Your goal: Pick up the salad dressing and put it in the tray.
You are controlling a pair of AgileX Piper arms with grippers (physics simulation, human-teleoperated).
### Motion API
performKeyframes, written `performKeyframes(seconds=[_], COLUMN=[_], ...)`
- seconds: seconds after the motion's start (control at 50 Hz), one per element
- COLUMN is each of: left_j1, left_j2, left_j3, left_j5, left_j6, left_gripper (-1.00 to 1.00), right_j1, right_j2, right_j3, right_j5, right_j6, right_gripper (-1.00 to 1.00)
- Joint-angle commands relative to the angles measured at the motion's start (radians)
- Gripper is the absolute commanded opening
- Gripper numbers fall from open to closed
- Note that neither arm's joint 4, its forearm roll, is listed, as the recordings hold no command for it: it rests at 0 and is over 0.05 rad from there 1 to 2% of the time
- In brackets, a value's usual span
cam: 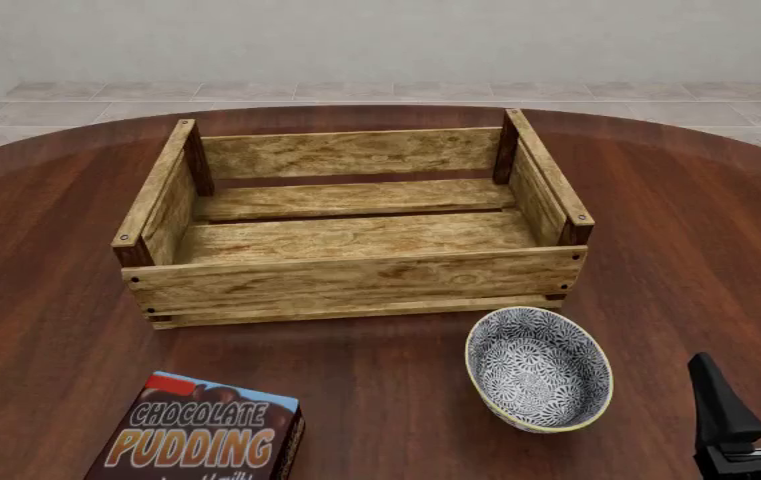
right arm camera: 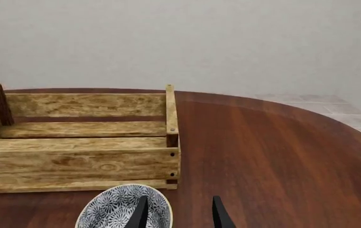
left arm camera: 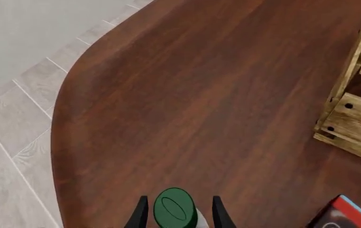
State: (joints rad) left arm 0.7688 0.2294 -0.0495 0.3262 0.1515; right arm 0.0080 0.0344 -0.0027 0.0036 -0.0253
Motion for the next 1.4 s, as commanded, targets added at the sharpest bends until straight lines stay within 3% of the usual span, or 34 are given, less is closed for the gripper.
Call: performKeyframes(seconds=[0.02, 0.26, 0.28, 0.82, 0.96, 1.4], left_j1=[0.008, -0.005, -0.003, -0.002, -0.001, -0.065], left_j2=[0.021, 0.036, 0.037, -0.032, -0.008, -0.025], left_j3=[0.004, 0.001, 0.000, -0.054, -0.047, -0.127], left_j5=[-0.017, -0.010, -0.010, 0.043, 0.015, 0.080], left_j6=[0.001, -0.038, -0.037, -0.036, -0.042, -0.077], left_gripper=[1.00, 1.00, -1.00, -1.00, -1.00, -1.00], right_j1=[0.000, -0.002, -0.002, -0.003, -0.003, -0.003], right_j2=[-0.002, -0.003, -0.003, -0.014, -0.020, -0.015], right_j3=[0.000, 0.000, 0.000, 0.001, -0.001, -0.001], right_j5=[0.001, 0.002, 0.002, 0.010, 0.018, 0.012], right_j6=[0.000, 0.000, 0.000, 0.000, 0.001, -0.001], right_gripper=[1.00, 1.00, 1.00, 1.00, 1.00, 1.00])
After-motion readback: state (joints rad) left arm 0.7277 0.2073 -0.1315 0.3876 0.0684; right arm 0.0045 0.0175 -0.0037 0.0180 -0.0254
